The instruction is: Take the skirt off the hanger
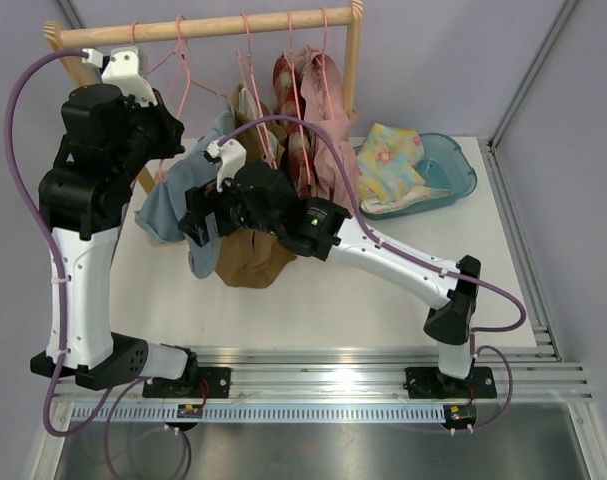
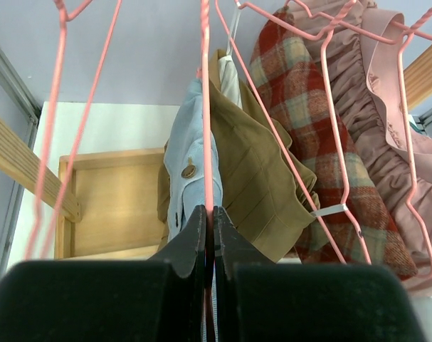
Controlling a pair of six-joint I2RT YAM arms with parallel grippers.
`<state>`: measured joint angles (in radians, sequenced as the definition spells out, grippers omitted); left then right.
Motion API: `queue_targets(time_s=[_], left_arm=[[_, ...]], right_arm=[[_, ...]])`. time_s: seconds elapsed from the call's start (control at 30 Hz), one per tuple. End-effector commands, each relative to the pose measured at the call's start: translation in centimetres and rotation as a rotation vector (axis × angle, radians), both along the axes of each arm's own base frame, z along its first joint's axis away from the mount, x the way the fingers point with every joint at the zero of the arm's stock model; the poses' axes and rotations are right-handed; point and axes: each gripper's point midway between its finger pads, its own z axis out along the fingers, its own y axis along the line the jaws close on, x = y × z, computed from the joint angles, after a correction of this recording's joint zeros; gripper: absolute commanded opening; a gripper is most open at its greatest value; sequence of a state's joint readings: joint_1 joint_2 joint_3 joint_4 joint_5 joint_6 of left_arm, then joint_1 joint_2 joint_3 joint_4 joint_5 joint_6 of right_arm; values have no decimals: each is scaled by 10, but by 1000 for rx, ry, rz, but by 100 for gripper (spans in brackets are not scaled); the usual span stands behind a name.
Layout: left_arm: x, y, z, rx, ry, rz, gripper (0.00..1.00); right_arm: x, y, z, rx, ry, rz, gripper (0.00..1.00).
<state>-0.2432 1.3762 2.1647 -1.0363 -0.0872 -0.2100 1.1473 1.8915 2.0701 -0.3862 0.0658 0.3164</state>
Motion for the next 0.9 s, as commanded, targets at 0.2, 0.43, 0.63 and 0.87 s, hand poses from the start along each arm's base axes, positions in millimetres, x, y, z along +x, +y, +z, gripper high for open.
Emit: queue_targets(time_s=[0.2, 0.43, 0.63, 0.87], left_arm=[[-8, 2, 72, -91, -268, 11, 0], [7, 17, 116, -51, -449, 96, 0], [23, 25, 124, -11, -480, 152, 0], [-12, 38, 139, 6, -517, 172, 0]], right_arm=[[26, 2, 6, 57, -85, -128, 0], [10, -16, 29, 76, -143, -122, 0], [-22, -46, 46, 99, -169, -124, 0], [-68, -103, -2, 40, -124, -163, 0]])
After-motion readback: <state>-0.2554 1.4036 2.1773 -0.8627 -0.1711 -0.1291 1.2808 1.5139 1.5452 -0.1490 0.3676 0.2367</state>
